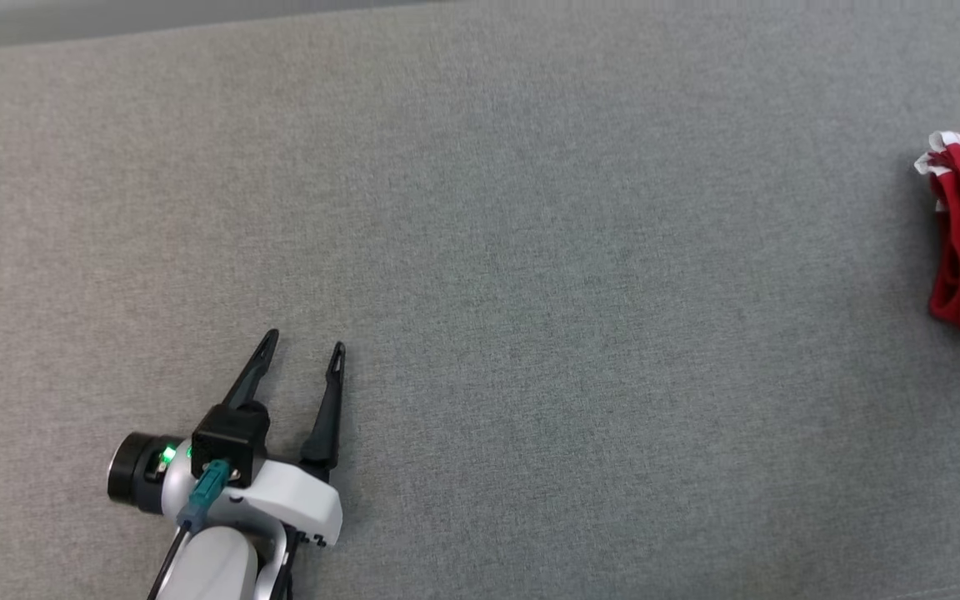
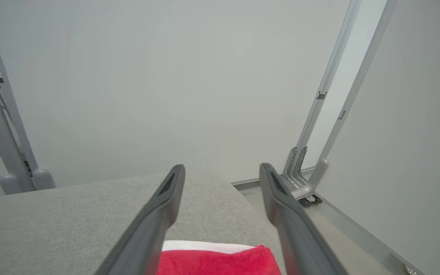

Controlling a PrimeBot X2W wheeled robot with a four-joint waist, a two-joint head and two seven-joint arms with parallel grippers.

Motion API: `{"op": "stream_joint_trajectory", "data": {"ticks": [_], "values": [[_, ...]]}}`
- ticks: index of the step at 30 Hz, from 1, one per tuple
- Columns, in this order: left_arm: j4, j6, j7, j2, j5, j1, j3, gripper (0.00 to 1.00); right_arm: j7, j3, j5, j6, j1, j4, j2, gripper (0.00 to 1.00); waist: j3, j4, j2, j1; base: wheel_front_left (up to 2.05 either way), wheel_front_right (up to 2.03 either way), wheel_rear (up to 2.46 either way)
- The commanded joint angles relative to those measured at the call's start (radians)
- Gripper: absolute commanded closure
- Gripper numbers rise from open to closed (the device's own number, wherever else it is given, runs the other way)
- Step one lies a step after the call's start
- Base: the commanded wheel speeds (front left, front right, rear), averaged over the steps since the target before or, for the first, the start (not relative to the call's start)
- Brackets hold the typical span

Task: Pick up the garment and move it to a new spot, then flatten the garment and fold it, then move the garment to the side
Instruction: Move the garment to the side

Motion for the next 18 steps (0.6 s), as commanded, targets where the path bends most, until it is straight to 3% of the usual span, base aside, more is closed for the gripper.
{"op": "stream_joint_trajectory", "data": {"ticks": [1, 8, 14, 18], "values": [[0.002, 0.006, 0.000, 0.005, -0.005, 0.008, 0.005, 0.00, 0.000, 0.006, 0.010, 0.000, 0.022, -0.009, 0.004, 0.00, -0.022, 0.004, 0.0000, 0.0000, 0.00, 0.00, 0.00], [0.008, 0.029, 0.000, -0.001, -0.027, 0.064, 0.038, 0.00, 0.000, 0.233, 0.135, 0.000, 0.190, -0.152, 0.076, 0.00, -0.128, 0.042, 0.0000, 0.0000, 0.00, 0.00, 0.00], [0.019, 0.032, 0.000, -0.003, -0.037, 0.113, 0.055, 0.00, 0.000, 0.382, 0.207, 0.000, 0.360, -0.160, 0.100, 0.00, -0.212, 0.090, 0.0000, 0.0000, 0.00, 0.00, 0.00], [0.024, 0.039, 0.000, -0.004, -0.048, 0.154, 0.068, 0.00, 0.000, 0.424, 0.235, 0.000, 0.460, -0.156, 0.111, 0.00, -0.267, 0.120, 0.0000, 0.0000, 0.00, 0.00, 0.00]]}}
